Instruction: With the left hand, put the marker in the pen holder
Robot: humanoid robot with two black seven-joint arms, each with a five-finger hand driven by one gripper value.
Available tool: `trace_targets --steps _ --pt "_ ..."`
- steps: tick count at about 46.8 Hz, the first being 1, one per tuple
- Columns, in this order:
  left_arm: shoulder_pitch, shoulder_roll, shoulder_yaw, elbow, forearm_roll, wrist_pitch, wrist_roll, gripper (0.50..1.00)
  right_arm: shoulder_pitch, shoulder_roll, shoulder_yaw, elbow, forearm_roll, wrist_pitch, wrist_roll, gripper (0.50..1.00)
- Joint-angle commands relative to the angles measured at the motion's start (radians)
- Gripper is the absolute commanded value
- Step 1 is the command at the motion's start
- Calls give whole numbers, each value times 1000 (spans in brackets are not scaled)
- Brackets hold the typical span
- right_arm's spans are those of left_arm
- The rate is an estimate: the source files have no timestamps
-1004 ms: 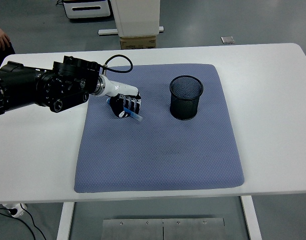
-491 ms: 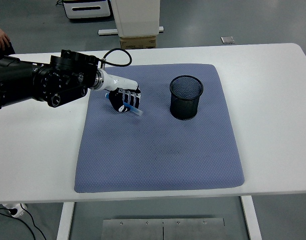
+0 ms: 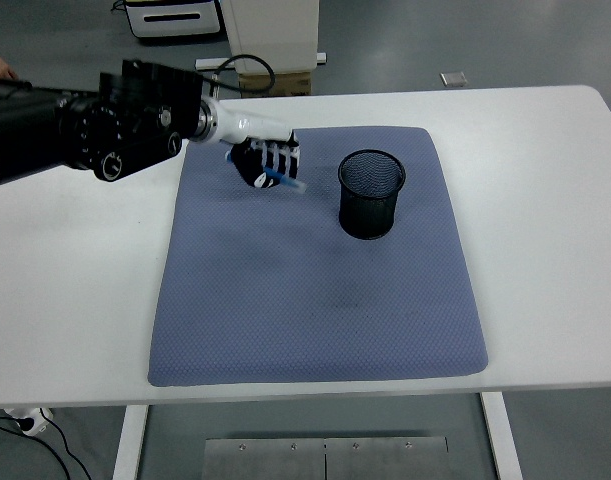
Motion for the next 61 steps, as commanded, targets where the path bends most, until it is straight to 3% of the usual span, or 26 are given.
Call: trace_targets --steps 1,28,39,61 --pt "-5 0 -35 7 0 1 -1 500 0 0 0 0 0 0 0 1000" --pt "9 -40 -255 5 -55 -7 -7 500 0 0 0 0 0 0 0 1000" --pt "22 -58 -322 -4 -188 -24 -3 500 0 0 0 0 0 0 0 1000" --pt "179 -115 -437 -9 -322 14 2 500 0 0 0 0 0 0 0 1000"
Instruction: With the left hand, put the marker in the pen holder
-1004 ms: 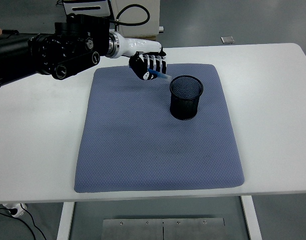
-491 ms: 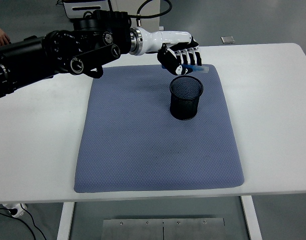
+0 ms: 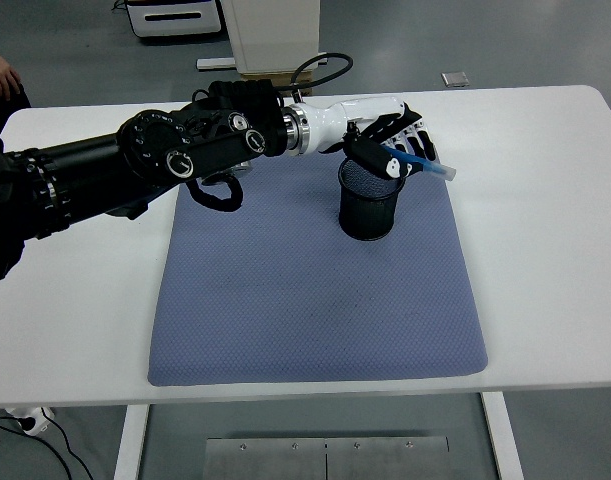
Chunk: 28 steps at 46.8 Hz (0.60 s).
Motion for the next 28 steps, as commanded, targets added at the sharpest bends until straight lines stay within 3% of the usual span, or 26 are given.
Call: trace_targets --steps 1,28 --pt "20 -4 -27 0 -7 13 0 500 0 0 0 0 0 0 0 1000" --pt "59 -11 -36 0 -105 33 -3 500 0 0 0 0 0 0 0 1000"
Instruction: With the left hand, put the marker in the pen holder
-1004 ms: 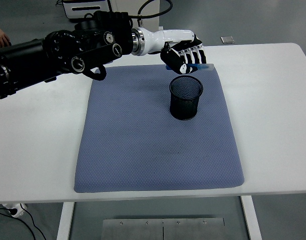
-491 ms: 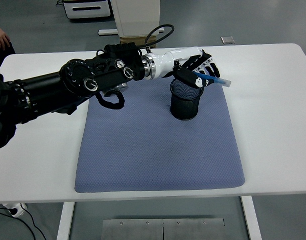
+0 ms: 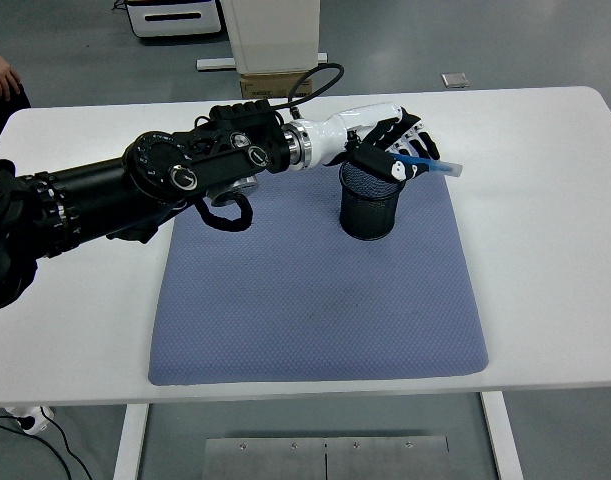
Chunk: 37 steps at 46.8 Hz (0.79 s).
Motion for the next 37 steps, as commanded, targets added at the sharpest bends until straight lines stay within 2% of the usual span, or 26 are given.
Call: trace_targets --steps 1,18,27,30,34,37 --pt "1 0 0 0 -30 0 -2 500 0 0 0 0 0 0 0 1000" --pt "48 0 -28 0 -147 -2 -14 500 0 0 0 0 0 0 0 1000" --pt "78 0 -48 0 -173 0 -55 500 0 0 0 0 0 0 0 1000" --pt "87 0 -48 0 -196 0 -58 540 0 0 0 0 0 0 0 1000" --pt "88 -2 -48 0 -202 0 -58 636 0 0 0 0 0 0 0 1000" --pt "88 0 -48 0 -205 0 -58 654 0 0 0 0 0 0 0 1000"
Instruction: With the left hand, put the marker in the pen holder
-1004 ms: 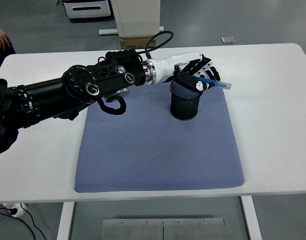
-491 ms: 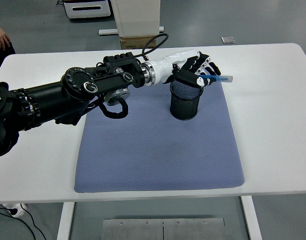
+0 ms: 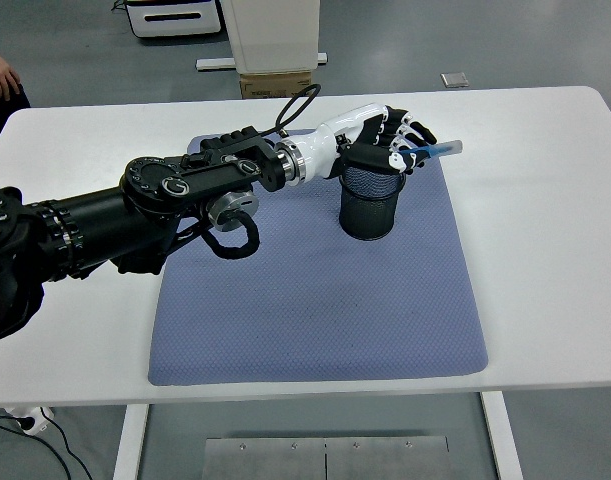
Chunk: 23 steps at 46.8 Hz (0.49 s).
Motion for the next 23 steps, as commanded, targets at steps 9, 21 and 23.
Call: trace_targets --steps 9,21,23 --pt "1 1 1 1 -4 0 0 719 0 0 0 0 0 0 0 1000" --pt "-7 5 -19 3 -4 22 -2 757 0 0 0 0 0 0 0 1000" --pt "-11 10 -39 3 -4 22 -2 783 0 0 0 0 0 0 0 1000"
